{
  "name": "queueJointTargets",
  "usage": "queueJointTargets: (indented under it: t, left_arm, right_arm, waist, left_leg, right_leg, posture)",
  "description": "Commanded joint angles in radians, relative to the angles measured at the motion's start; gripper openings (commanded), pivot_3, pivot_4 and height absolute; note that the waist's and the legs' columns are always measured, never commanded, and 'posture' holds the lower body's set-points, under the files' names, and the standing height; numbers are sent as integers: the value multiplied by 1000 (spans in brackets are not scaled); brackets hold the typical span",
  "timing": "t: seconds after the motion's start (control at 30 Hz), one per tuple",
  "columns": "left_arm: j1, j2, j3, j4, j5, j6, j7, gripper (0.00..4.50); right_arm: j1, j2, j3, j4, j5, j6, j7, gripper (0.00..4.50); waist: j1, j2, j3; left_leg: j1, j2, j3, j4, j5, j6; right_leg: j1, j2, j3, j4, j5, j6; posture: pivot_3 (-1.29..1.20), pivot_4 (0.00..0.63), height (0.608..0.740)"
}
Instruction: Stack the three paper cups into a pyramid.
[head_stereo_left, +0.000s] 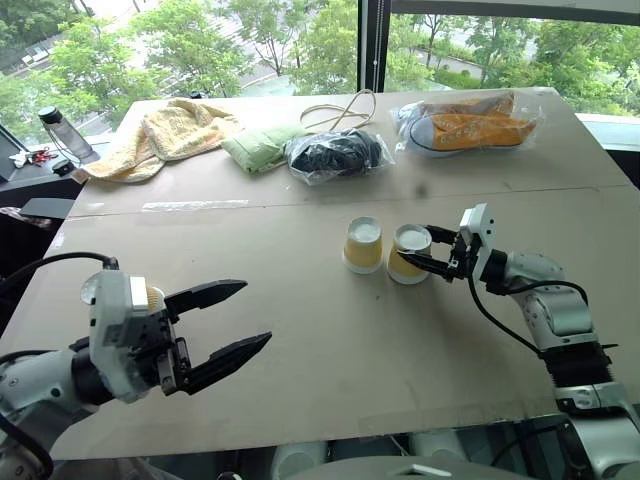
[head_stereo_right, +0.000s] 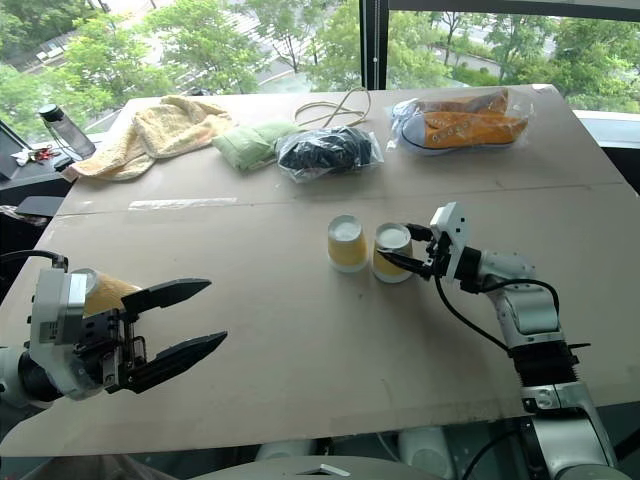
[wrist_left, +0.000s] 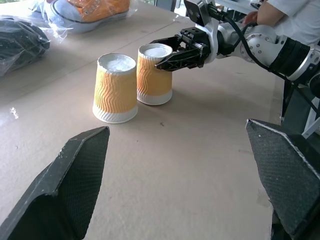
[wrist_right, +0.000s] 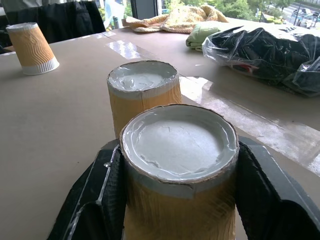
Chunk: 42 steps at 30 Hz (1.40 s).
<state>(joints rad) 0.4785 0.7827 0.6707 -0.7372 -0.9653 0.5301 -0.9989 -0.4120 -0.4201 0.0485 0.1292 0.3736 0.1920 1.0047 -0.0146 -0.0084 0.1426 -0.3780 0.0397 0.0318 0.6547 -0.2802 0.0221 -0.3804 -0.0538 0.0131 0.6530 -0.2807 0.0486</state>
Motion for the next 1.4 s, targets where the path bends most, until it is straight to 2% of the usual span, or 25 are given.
queueJointTargets:
  t: [0.03,0.37,0.53,0.73,0.9,1.1,1.4]
  left_arm:
    - [-5,-4,33,-12,-20,-21,4,4500]
    - [-13,-1,28,10,-11,-23,1,4500]
    - [-21,4,23,22,-10,-22,-6,4500]
    - [-8,9,5,52,24,-29,-40,4500]
    - [3,8,-6,61,42,-31,-57,4500]
    - [5,11,-3,69,44,-28,-72,4500]
    - [-7,27,5,81,38,-21,-83,4500]
  right_arm:
    - [-35,12,-13,6,15,-10,7,2115]
    - [-38,38,0,18,12,-39,43,2115]
    - [-17,12,-13,-2,16,-28,56,2115]
    - [73,-43,7,-154,92,59,131,2115]
    - [131,-25,32,-255,141,81,153,2115]
    - [128,22,110,-257,77,3,144,2115]
    - [59,105,159,-124,-28,-123,96,2115]
  waist:
    - [0,0,0]
    - [0,0,0]
    - [0,0,0]
    - [2,-1,1]
    - [-2,-2,1]
    - [0,-3,2]
    - [0,-4,3]
  left_leg:
    - [0,0,0,0,0,0]
    - [0,0,0,0,0,0]
    - [0,0,0,0,0,0]
    - [-1,0,-1,0,0,0]
    - [0,1,-1,0,0,0]
    - [-1,1,-1,0,0,0]
    - [-1,1,-1,0,0,0]
  right_leg:
    - [0,0,0,0,0,0]
    - [0,0,0,0,0,0]
    - [0,0,0,0,0,0]
    - [0,0,-1,-1,0,0]
    - [-1,0,0,0,0,0]
    - [-1,0,0,0,0,0]
    - [-2,0,-1,0,0,0]
  posture:
    - [0,150,740]
    - [0,150,740]
    - [0,150,740]
    - [0,150,740]
    - [0,150,740]
    - [0,150,740]
    - [0,150,740]
